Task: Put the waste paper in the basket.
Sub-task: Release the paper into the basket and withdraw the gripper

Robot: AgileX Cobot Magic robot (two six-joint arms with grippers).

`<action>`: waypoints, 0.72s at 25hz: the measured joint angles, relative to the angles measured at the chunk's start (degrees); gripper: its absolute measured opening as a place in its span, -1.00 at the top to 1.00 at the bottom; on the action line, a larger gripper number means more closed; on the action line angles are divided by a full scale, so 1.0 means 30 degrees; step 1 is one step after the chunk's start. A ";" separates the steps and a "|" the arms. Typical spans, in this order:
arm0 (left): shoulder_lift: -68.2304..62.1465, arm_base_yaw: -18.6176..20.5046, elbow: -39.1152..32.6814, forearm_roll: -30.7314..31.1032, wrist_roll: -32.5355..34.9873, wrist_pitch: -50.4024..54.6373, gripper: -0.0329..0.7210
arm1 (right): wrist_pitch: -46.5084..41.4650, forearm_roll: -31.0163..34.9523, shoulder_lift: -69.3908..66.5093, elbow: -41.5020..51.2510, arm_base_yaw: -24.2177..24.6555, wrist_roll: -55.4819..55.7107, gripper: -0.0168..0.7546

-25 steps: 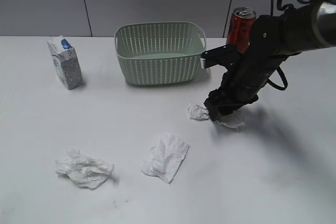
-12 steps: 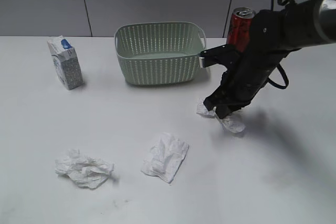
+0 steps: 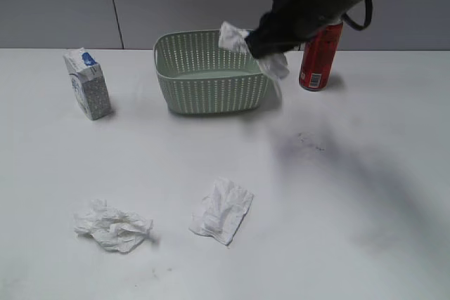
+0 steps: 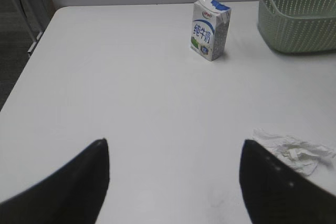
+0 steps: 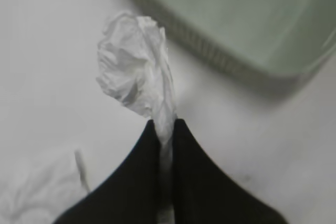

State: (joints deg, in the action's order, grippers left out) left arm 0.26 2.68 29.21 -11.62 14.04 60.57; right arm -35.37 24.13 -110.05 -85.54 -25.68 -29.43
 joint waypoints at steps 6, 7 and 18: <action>0.0000 0.0000 0.0000 0.0000 0.0000 0.0000 -0.64 | 0.8876 0.1974 -0.0765 -0.0567 -0.0068 -0.0123 0.93; 0.0000 0.0000 0.0000 0.0000 0.0000 0.0000 -0.64 | 0.9950 0.2188 -0.1073 -0.0567 -0.0068 -0.0142 0.93; 0.0000 0.0000 0.0000 0.0000 0.0000 0.0000 -0.64 | 1.1165 0.2438 -0.4724 -0.0567 -0.0399 -0.0142 0.21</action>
State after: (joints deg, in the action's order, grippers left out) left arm 0.26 2.68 29.21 -11.62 14.04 60.57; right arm -1.87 31.44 -124.23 -87.25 -26.88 -29.85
